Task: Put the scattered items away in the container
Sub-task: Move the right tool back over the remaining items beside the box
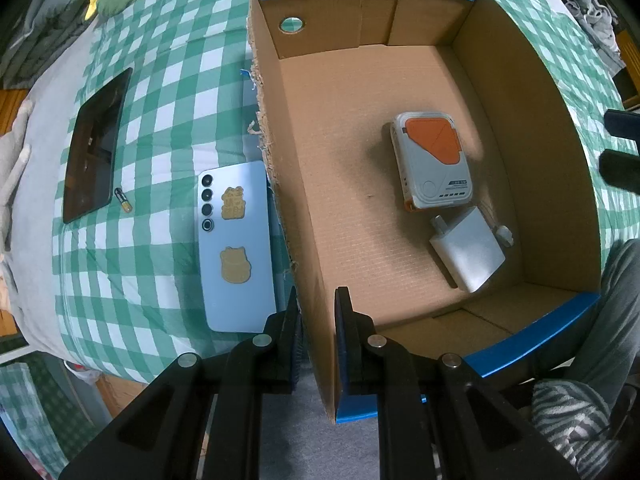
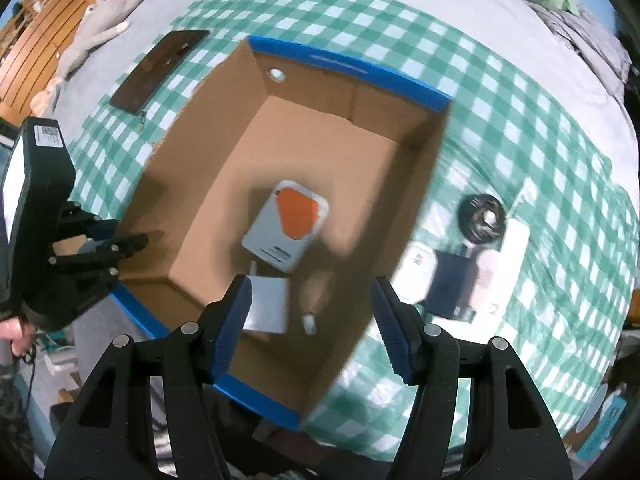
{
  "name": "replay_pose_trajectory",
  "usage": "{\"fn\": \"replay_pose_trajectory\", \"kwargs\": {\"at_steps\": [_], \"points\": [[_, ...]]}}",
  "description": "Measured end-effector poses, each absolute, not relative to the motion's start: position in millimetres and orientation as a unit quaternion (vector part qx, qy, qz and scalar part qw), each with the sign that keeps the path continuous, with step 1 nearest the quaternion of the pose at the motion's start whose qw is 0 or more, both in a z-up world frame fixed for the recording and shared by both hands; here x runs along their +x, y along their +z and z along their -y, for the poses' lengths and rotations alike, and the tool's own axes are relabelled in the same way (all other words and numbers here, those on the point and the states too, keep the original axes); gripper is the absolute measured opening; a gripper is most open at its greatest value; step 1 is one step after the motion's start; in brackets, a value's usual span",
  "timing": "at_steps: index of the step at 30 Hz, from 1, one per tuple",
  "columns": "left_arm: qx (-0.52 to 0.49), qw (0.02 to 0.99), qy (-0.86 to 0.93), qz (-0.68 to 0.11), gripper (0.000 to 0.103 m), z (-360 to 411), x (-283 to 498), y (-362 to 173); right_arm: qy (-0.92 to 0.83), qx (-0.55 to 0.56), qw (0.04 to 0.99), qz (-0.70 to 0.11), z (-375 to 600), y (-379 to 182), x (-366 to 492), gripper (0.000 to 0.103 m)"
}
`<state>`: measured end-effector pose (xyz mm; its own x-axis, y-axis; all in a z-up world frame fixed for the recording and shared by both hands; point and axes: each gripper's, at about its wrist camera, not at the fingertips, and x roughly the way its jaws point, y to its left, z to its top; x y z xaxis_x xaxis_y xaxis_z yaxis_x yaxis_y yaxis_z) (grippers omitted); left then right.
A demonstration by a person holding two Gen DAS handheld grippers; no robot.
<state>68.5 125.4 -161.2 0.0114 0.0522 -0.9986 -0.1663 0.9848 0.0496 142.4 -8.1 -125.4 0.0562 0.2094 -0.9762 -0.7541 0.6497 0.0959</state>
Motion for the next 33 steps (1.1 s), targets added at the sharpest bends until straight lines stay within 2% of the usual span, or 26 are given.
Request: {"fn": "replay_pose_trajectory", "kwargs": {"at_steps": [19, 33], "points": [[-0.041, 0.71, 0.077, -0.699, 0.013, -125.8, 68.2, -161.0, 0.303, -0.192, 0.689, -0.63, 84.4, -139.6, 196.1, 0.063], [-0.041, 0.71, 0.077, -0.699, 0.013, -126.0, 67.9, -161.1, 0.256, -0.2, 0.661, -0.677, 121.7, -209.5, 208.8, 0.063]]}}
